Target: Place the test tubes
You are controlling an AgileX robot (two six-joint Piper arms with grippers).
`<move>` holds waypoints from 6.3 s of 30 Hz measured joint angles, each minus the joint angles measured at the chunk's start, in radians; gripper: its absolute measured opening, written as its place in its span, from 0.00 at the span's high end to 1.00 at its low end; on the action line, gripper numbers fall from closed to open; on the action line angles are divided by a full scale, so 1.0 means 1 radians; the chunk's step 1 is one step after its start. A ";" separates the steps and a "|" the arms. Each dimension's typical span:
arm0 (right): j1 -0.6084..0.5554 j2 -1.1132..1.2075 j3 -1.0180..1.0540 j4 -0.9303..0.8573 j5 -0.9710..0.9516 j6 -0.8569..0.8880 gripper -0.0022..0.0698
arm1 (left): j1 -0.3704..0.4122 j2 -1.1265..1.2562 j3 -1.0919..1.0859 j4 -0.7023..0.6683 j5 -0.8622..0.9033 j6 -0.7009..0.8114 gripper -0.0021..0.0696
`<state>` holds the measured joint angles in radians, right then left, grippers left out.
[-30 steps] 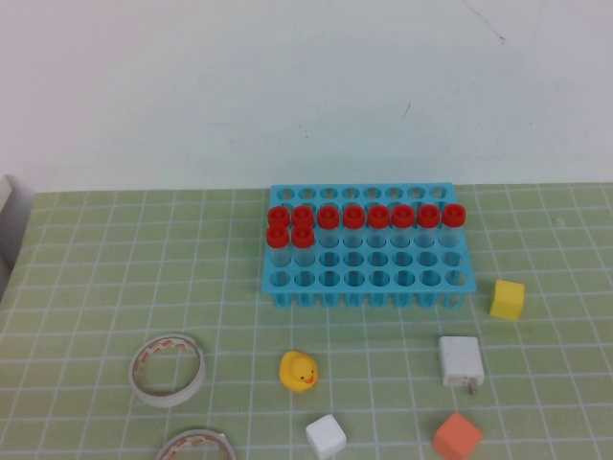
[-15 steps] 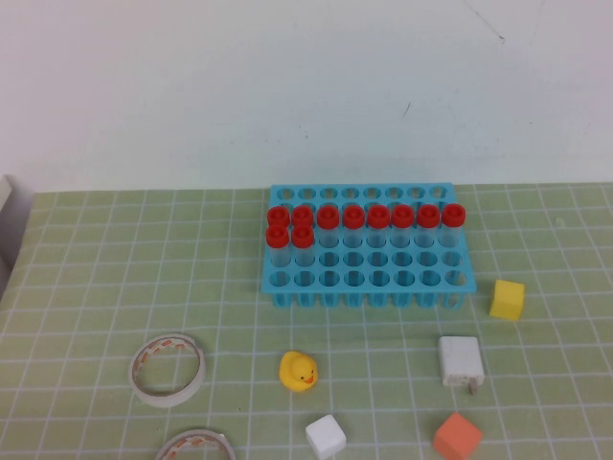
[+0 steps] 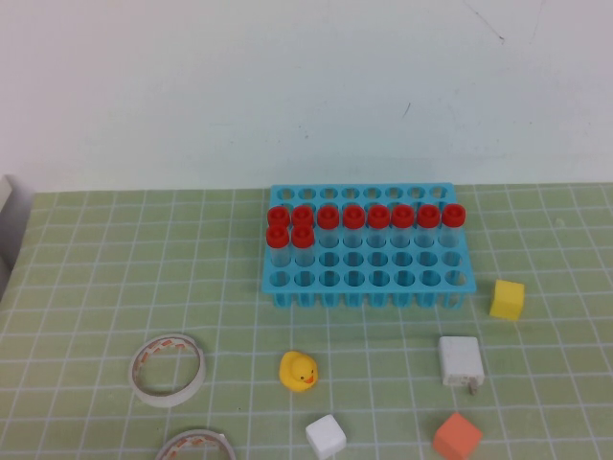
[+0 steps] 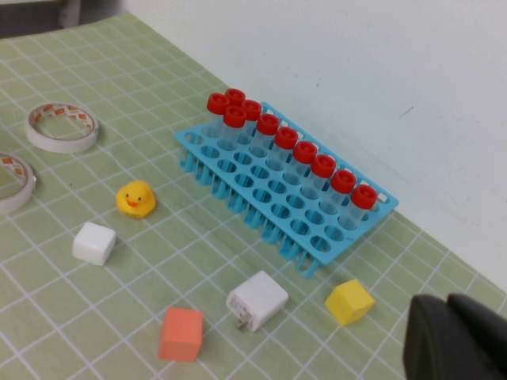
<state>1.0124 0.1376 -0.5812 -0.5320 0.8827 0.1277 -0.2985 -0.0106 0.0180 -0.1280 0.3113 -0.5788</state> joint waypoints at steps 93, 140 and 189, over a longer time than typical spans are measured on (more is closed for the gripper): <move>0.000 0.000 0.000 0.000 0.000 0.000 0.97 | 0.226 -0.002 0.000 -0.055 0.002 0.863 0.97; 0.000 0.000 0.000 0.000 0.000 0.000 0.97 | 0.226 -0.002 -0.002 -0.025 0.013 0.678 0.97; 0.000 0.000 0.000 0.000 0.000 0.000 0.97 | 0.226 -0.003 -0.004 -0.025 0.019 0.631 0.97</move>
<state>1.0124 0.1376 -0.5812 -0.5320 0.8827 0.1277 -0.0728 -0.0136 0.0143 -0.1531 0.3307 0.0521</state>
